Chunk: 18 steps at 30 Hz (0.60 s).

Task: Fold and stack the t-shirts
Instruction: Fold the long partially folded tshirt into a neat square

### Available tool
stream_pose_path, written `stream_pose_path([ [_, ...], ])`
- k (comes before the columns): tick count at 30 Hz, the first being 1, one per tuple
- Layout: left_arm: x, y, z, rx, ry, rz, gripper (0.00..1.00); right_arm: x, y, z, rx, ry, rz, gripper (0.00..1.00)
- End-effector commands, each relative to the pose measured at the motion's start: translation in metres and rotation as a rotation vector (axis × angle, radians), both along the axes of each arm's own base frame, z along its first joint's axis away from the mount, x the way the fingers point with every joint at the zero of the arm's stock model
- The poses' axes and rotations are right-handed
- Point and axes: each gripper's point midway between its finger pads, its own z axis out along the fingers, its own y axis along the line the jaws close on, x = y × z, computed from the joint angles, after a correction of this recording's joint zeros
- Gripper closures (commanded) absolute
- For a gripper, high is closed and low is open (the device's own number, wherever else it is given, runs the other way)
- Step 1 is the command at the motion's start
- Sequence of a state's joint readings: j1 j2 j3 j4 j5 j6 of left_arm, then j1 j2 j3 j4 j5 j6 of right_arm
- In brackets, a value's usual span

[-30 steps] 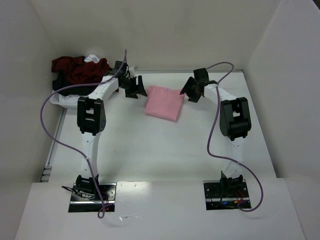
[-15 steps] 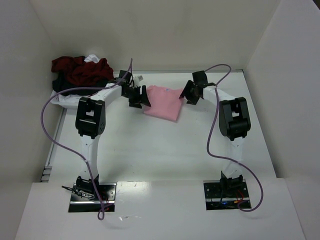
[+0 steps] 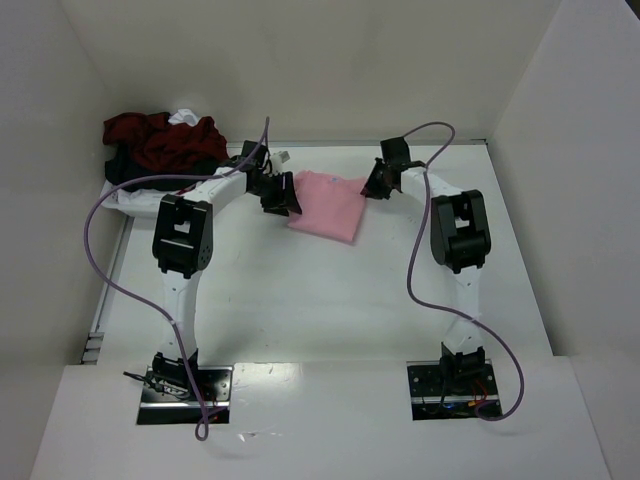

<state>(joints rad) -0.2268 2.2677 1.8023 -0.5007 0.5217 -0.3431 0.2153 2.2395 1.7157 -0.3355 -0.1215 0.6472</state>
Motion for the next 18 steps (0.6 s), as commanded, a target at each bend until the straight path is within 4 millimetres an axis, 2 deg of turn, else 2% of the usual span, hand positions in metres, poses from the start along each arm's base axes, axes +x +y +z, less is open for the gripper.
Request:
stream_pose_path([
  [1, 0.004, -0.003, 0.011, -0.011, -0.033, -0.005, 0.42, 0.011, 0.007, 0.007, -0.003, -0.036, 0.032, 0.83],
  [4, 0.004, -0.003, 0.011, -0.011, -0.032, -0.005, 0.52, 0.016, 0.008, 0.011, 0.0, -0.049, 0.032, 0.97],
  [5, 0.004, -0.003, 0.011, -0.011, -0.032, -0.005, 0.52, 0.022, 0.01, 0.02, 0.005, -0.073, 0.032, 1.0],
  [10, 0.0, -0.002, 0.007, -0.007, -0.014, -0.005, 0.5, 0.04, 0.009, 0.048, -0.018, -0.143, 0.038, 1.0],
  [11, 0.001, -0.002, 0.013, -0.009, -0.025, -0.005, 0.5, 0.048, 0.009, 0.063, -0.023, -0.182, 0.037, 1.0],
  [13, -0.002, -0.001, 0.009, -0.007, -0.014, -0.005, 0.49, 0.056, 0.009, 0.077, -0.029, -0.221, 0.037, 1.0],
  [14, -0.002, -0.001, 0.009, -0.007, -0.014, -0.005, 0.49, 0.063, 0.009, 0.091, -0.029, -0.255, 0.029, 1.0],
  [16, -0.004, -0.001, 0.011, -0.007, -0.014, -0.005, 0.49, 0.067, 0.009, 0.084, -0.038, -0.244, 0.036, 1.0],
  [17, -0.004, -0.001, 0.011, -0.007, -0.014, -0.005, 0.49, 0.076, 0.004, 0.094, -0.034, -0.27, 0.024, 1.0],
  [18, -0.006, 0.0, 0.008, -0.005, -0.006, -0.005, 0.49, 0.077, 0.004, 0.08, -0.04, -0.242, 0.025, 1.0],
])
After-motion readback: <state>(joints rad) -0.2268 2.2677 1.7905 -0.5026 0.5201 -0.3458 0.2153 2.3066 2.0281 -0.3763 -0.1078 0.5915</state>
